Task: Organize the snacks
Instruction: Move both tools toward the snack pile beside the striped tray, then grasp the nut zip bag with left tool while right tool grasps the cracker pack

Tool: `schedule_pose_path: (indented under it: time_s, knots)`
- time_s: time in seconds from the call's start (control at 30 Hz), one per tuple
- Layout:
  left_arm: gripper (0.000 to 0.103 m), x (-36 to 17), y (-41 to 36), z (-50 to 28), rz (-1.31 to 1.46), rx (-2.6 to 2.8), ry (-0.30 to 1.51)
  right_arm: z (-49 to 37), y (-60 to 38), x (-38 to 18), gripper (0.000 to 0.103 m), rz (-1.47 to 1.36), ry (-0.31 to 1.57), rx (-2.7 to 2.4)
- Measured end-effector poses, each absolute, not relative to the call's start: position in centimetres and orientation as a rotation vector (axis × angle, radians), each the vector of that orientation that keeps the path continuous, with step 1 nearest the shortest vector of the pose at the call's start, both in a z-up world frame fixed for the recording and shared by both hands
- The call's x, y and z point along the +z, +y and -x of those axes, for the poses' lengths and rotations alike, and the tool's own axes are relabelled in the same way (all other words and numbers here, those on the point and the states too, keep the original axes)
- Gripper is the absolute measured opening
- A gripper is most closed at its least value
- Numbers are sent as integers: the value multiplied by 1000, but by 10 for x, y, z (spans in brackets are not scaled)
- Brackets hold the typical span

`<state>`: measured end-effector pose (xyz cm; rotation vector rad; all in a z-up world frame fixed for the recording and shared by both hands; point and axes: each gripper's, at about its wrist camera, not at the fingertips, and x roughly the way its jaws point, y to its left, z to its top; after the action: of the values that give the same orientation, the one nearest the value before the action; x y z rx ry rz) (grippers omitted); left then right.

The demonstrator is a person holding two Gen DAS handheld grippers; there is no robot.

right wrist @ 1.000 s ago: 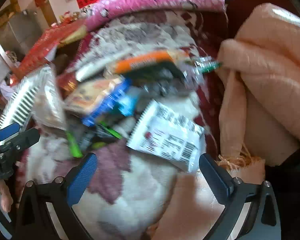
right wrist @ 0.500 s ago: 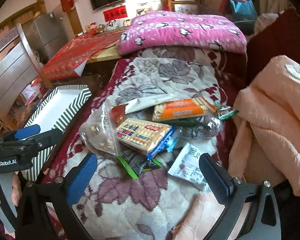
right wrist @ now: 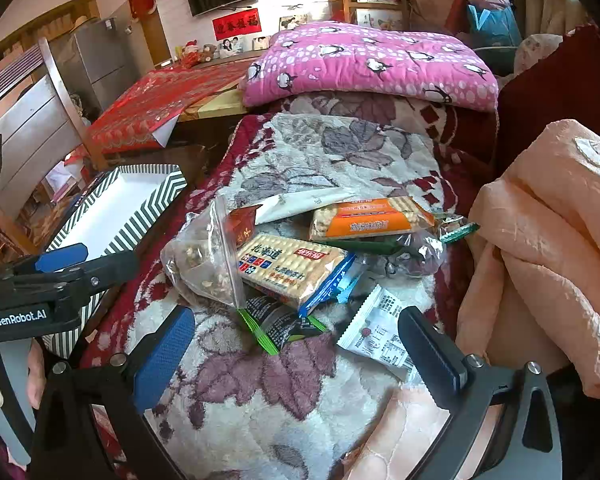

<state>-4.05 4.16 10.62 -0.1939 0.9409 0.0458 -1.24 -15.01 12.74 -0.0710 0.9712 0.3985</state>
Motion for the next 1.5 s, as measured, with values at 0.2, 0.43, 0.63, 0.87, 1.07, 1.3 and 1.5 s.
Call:
schedule_pose_path:
  time_s: [0.2, 0.43, 0.63, 0.87, 1.07, 1.3, 1.5]
  knots:
    - [103, 103, 41, 40, 188, 49, 947, 11, -150, 123, 102, 76, 988, 405]
    - [103, 97, 42, 37, 203, 55, 963, 11, -151, 119, 102, 72, 996, 409]
    - [103, 84, 42, 30, 245, 62, 990, 9, -156, 114, 102, 64, 1014, 405]
    - [103, 68, 33, 11, 315, 65, 997, 7, -161, 108, 102, 55, 1027, 407]
    - [103, 56, 26, -10, 345, 60, 1000, 4, -165, 103, 102, 52, 1045, 403]
    - [58, 37, 31, -19, 339, -3, 1078, -6, -163, 101, 102, 78, 1067, 426]
    - [45, 42, 43, -4, 332, -23, 1072, -29, -140, 108, 102, 218, 1063, 545]
